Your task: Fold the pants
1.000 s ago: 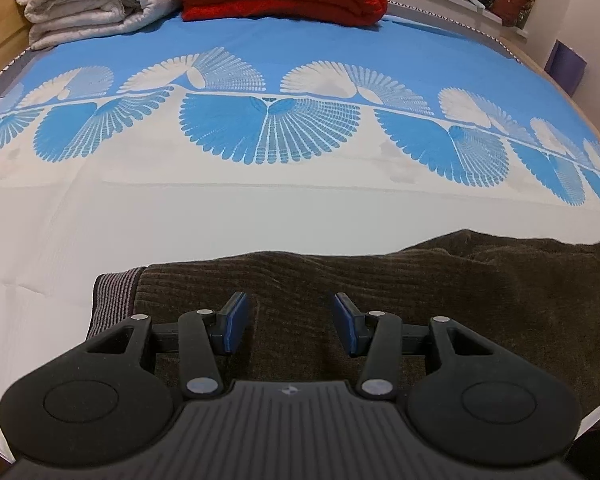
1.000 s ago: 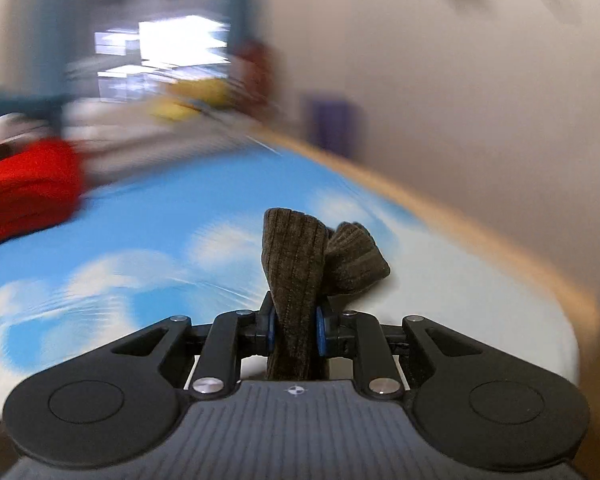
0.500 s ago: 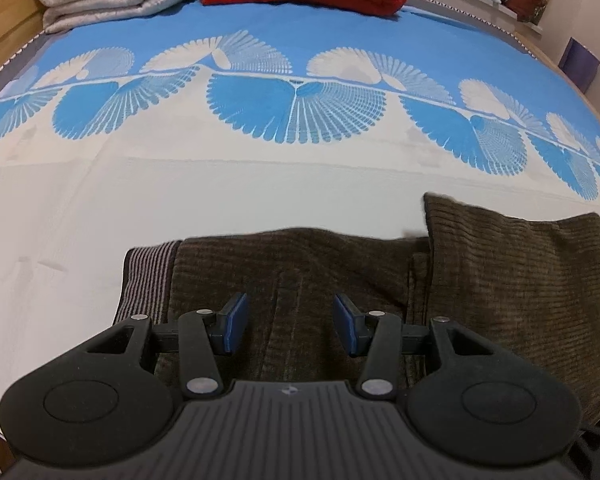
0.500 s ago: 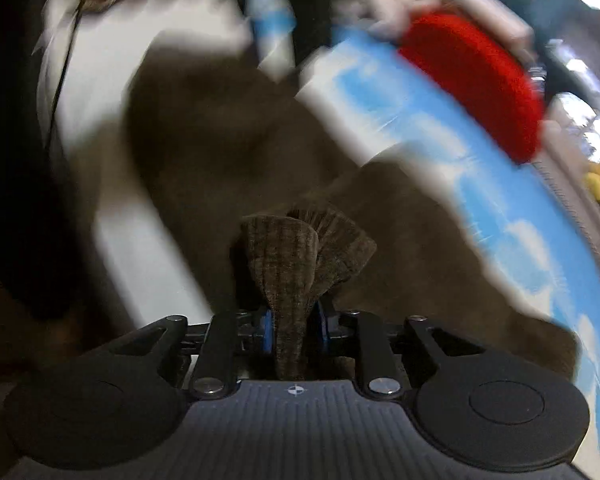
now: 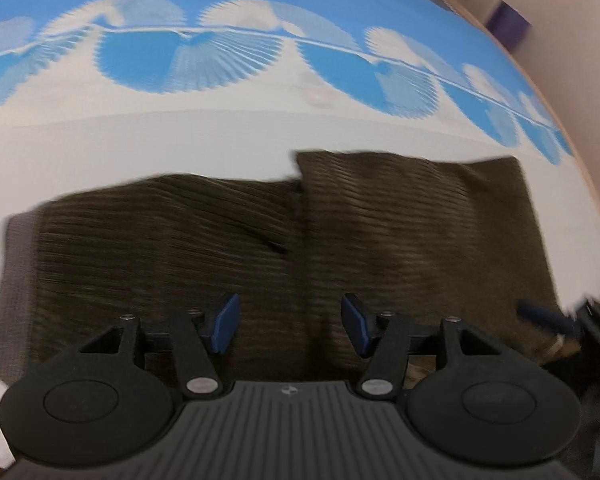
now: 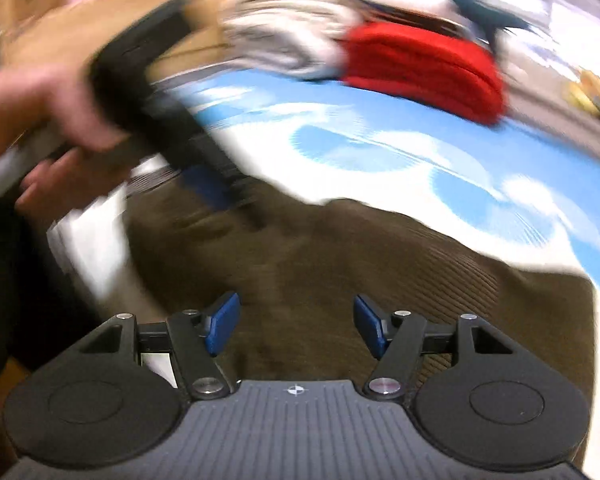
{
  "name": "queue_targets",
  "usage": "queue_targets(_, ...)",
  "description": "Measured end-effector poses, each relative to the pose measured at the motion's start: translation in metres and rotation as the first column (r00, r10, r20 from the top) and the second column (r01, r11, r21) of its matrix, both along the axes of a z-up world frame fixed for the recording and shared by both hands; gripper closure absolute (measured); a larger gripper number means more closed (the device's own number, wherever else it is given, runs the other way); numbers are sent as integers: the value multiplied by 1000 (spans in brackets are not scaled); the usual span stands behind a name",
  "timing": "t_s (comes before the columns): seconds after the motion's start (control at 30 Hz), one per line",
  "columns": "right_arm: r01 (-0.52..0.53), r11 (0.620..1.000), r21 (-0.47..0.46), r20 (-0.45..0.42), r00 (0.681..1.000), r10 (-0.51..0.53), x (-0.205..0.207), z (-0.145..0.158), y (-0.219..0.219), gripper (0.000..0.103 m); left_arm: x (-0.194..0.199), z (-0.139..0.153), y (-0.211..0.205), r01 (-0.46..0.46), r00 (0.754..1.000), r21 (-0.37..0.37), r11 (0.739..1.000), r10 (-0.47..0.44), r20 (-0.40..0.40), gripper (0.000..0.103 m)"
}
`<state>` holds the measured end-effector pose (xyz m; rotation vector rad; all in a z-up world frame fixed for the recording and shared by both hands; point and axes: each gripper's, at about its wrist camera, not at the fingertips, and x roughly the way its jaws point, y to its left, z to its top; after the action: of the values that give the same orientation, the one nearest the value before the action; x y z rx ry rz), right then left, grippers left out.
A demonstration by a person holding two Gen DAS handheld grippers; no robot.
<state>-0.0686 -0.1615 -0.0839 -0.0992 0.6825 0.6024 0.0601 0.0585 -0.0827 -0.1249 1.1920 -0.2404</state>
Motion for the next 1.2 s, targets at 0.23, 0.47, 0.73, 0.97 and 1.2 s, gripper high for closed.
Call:
queue_targets(0.23, 332, 943, 2, -103, 938, -330, 16, -10, -84, 37, -30, -26, -56, 362, 932, 242, 900, -355, -73, 42)
queue_targets(0.47, 591, 769, -242, -195, 747, -635, 38, -53, -142, 33, -24, -21, -45, 280, 960, 221, 934, -275, -50, 40)
queue_targets(0.73, 685, 728, -7, -520, 620, -588, 44, -81, -193, 23, 20, -32, -37, 37, 999, 37, 999, -36, -25, 37)
queue_targets(0.97, 583, 812, -17, -499, 699, -512, 48, -74, -173, 21, 38, -59, -71, 32, 999, 115, 993, -32, -7, 31)
queue_targets(1.2, 582, 813, 32, -369, 762, -532, 40, -53, -175, 82, 42, -56, -83, 85, 993, 127, 988, -95, 69, 70)
